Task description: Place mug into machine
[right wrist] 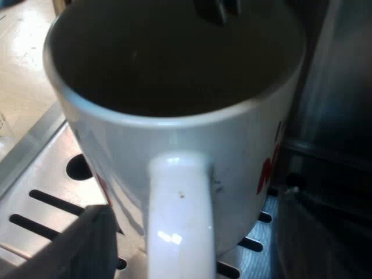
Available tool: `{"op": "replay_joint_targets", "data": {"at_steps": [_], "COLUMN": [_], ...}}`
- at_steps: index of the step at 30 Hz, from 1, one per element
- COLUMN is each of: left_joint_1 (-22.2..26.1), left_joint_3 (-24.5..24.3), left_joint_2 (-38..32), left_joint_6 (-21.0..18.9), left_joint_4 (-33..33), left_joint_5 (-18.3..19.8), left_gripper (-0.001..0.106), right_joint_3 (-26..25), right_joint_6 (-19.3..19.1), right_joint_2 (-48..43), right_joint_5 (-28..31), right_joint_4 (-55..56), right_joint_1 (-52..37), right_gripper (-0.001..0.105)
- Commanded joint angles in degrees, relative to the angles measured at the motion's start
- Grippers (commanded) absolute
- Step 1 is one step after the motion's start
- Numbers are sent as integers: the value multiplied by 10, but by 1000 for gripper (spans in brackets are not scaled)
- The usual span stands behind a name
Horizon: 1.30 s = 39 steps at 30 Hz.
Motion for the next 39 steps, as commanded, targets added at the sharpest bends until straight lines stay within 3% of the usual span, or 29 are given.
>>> {"op": "replay_joint_targets", "data": {"at_steps": [1,14,16,29,39], "left_joint_1": [-3,-3,-3,-3,-3], "left_joint_3": [-1,-1,-1,-2,-58], "left_joint_2": [0,-9,-25,-130,-140], "left_joint_6": [0,0,-1,-22,-22], "left_joint_4": [-12,-10,-10,-8,39], "left_joint_5": [-1,14,14,16,16], "left_gripper": [75,75,75,75,75], "right_joint_3": [-10,-6,-6,-6,-6], "right_joint_6": [-6,-6,-6,-6,-6], "right_joint_2": [-19,-103,-153,-282,-381], "right_joint_5": [4,20,21,30,83], "right_joint_4": [15,180,240,346,422], "right_joint_1": [5,20,22,29,103], "right_gripper": [63,63,63,63,63]}}
